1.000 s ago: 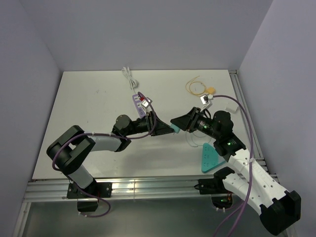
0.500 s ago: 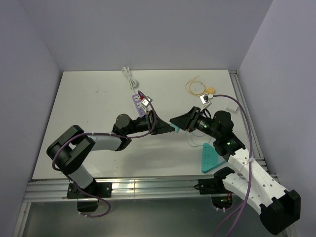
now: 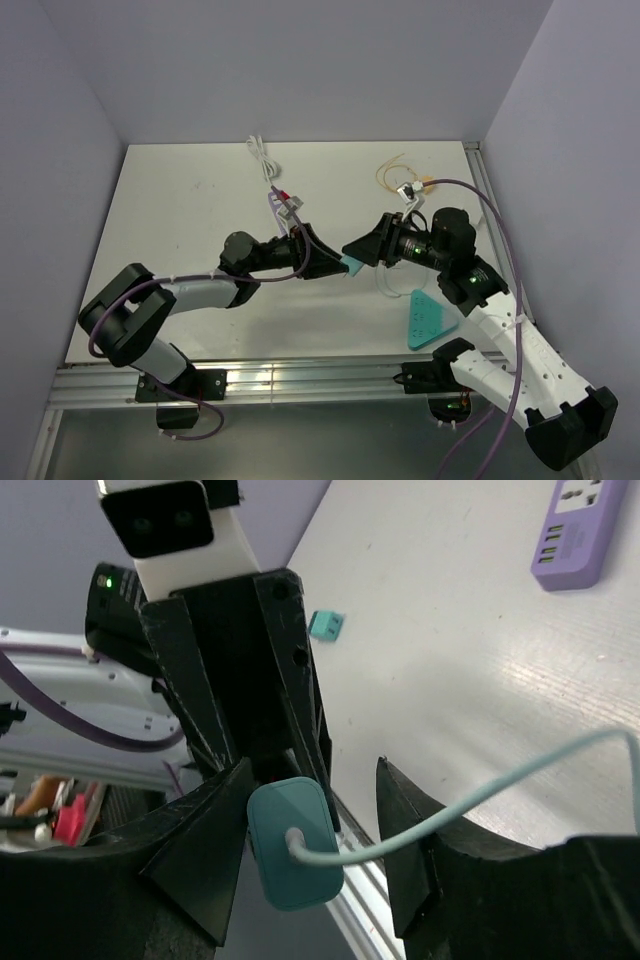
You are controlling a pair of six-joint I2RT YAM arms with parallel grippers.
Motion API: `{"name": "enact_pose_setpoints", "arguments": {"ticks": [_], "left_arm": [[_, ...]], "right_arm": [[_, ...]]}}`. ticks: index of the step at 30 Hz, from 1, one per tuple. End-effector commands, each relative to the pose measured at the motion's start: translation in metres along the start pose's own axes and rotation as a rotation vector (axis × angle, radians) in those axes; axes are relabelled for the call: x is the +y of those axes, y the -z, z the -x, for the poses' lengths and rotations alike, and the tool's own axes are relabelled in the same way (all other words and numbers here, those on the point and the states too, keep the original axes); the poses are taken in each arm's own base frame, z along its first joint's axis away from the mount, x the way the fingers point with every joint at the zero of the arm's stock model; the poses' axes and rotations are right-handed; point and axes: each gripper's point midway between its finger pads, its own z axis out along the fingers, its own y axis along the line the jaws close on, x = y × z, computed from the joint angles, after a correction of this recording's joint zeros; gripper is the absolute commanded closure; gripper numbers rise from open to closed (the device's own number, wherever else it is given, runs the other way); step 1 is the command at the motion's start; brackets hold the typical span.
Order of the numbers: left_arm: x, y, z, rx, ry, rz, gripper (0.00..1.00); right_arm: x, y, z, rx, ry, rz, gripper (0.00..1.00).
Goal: Insert the plug
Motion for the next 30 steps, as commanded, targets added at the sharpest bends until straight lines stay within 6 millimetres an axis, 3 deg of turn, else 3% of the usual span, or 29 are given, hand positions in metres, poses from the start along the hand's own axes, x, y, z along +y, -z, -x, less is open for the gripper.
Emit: {"name": "enact_pose_setpoints", "arguments": {"ticks": [1, 5, 12, 16, 20, 30], "left_arm": [[-0.051, 0.010, 0.012, -0.015, -0.327, -0.166, 1.00], [-0.039, 0.015, -0.003, 0.087, -0.311, -0.086, 1.00], [-0.040, 0.019, -0.001, 0.094, -0.323, -0.034, 1.00], [-0.039, 0.018, 0.006, 0.058, -0.302, -0.005, 1.00], [-0.042, 0.018, 0.008, 0.044, -0.290, -0.013, 1.00], [-0.052, 0.016, 0.005, 0.073, -0.252, -0.093, 1.00]], "right_arm": [[0.006, 0.010, -0.016, 0.112, 0.045, 0.015, 0.42], [0.016, 0.016, -0.030, 0.159, 0.073, 0.101, 0.43], [0.025, 0.017, -0.046, 0.241, 0.072, 0.207, 0.44], [0.023, 0.019, -0.046, 0.237, 0.081, 0.184, 0.33], [0.025, 0.024, -0.046, 0.217, 0.105, 0.182, 0.32], [0.029, 0.021, -0.043, 0.200, 0.123, 0.222, 0.43]]}}
